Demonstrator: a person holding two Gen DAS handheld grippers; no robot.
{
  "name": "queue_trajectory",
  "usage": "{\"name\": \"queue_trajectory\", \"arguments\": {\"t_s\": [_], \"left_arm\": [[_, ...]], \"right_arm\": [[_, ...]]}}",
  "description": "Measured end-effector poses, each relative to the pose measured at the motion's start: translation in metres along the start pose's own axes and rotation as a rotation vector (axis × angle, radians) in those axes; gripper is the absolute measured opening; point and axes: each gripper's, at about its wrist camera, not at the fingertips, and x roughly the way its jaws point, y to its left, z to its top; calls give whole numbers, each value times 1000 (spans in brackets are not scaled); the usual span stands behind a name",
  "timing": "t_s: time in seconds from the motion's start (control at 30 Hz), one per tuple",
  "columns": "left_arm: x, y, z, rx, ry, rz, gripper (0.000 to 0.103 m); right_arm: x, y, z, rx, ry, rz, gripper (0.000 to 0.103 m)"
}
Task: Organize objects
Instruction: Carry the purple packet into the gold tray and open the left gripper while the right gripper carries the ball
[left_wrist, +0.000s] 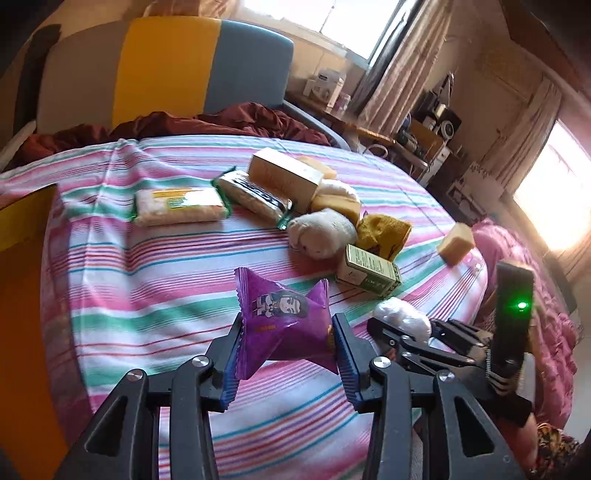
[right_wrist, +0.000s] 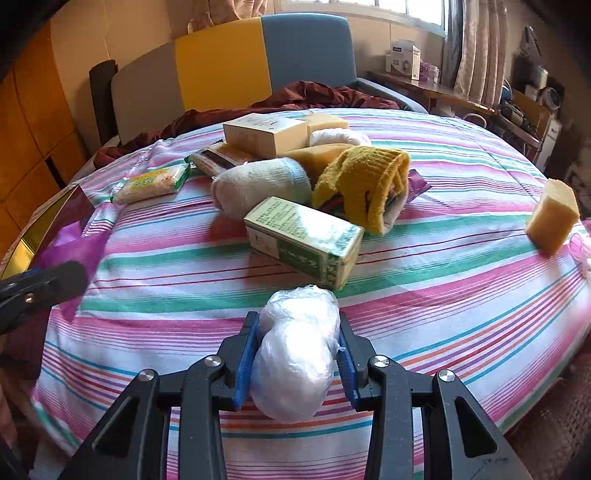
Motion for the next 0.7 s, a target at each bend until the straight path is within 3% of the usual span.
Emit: {"name": "queue_trajectory", "arguments": {"t_s": [0.27, 0.7], "left_arm": [[-45, 33, 1, -45, -70, 45, 44], [-97, 137, -10, -241, -122, 204, 45]], "right_arm": [[-4, 23, 2, 45, 18, 56, 38], [-12, 91, 11, -67, 22, 147, 38]]}}
